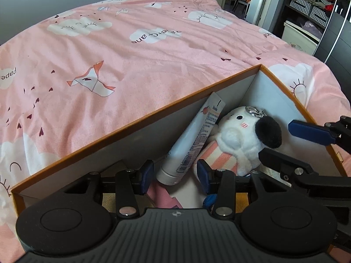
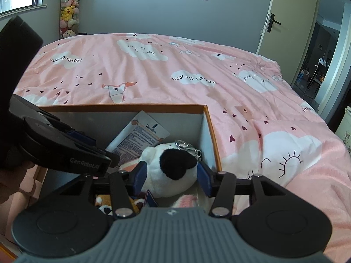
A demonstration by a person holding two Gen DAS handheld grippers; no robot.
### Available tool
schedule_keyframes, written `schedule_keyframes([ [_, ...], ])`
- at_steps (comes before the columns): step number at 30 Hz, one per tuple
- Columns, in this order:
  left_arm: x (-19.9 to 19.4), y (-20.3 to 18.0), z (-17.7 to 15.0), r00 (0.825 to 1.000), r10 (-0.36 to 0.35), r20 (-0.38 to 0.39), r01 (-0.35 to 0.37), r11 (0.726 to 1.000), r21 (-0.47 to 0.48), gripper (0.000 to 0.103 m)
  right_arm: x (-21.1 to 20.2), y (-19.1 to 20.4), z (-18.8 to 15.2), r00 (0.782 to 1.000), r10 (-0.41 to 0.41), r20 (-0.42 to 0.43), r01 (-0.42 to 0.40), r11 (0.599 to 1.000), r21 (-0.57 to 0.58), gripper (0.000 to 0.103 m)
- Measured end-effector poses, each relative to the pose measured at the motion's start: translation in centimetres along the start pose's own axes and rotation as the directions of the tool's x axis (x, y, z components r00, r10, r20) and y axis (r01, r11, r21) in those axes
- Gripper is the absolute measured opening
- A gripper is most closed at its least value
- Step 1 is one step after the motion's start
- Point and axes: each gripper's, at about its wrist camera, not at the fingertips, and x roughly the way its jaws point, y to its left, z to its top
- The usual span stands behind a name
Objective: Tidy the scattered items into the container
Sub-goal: 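Lower Vaseline tube into orange box with left tool while right tool lowers panda plush, then open both tools and withdraw upward from the orange box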
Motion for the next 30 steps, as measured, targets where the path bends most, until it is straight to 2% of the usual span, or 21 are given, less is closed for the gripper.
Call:
schedule_keyframes([
  [1,-0.2,-0.1,0.0,1.000,0.001,0.004,-0.001,1.000,0.003,0.050,-0.1,0.0,0.0,1.000,0.000,0.002,0.000,1.000,0.002,0.054],
  [3,-0.7,-0.3,0.1,1.000,0.021,0.014,-0.022,1.000,0.016,0.040,-0.5,0.0,0.0,1.000,-0.005,0.011,0.005,1.000,0.002,0.056],
  [5,-1.4,-0.7,0.2,0.999,0.026,0.026,-0.027,0.999,0.028,0.040,-1.0,0.0,0.0,0.999,-0.027,0.029,0.027,1.000,0.002,0.060],
  [10,-4.1,-1.7,-0.1,0.996,0.043,0.083,-0.048,0.997,0.056,0.040,-2.7,-0.7,0.3,0.998,-0.003,0.065,0.000,0.998,0.057,0.062],
  [12,-5.6,-2.1,-0.4,0.991,0.071,0.114,-0.078,0.995,0.065,0.040,-3.7,-0.8,0.5,0.995,-0.012,0.097,0.005,0.997,0.071,0.069],
  [14,-7.3,-2.5,-0.7,0.985,0.097,0.145,-0.107,0.992,0.064,0.042,-4.9,-0.9,0.7,0.991,-0.013,0.131,0.002,0.996,0.086,0.071],
  [16,-8.9,-2.8,-1.1,0.978,0.114,0.175,-0.124,0.991,0.047,0.050,-6.0,-1.1,0.9,0.988,0.001,0.157,-0.018,0.994,0.105,0.073],
  [20,-12.5,-3.4,-2.7,0.961,0.129,0.245,-0.134,0.991,0.001,0.057,-8.5,-0.9,1.2,0.978,0.030,0.207,-0.058,0.990,0.131,0.079],
  [22,-14.3,-3.8,-3.6,0.948,0.147,0.282,-0.148,0.989,-0.016,0.058,-9.8,-0.7,1.2,0.972,0.036,0.230,-0.069,0.988,0.138,0.080],
  [25,-16.7,-4.2,-5.1,0.921,0.202,0.333,-0.194,0.979,-0.059,0.065,-11.6,-0.2,1.0,0.964,0.045,0.260,-0.084,0.986,0.143,0.084],
  [30,-20.0,-4.3,-7.7,0.867,0.302,0.397,-0.257,0.952,-0.164,0.074,-14.0,0.9,0.4,0.956,0.049,0.290,-0.091,0.987,0.133,0.087],
])
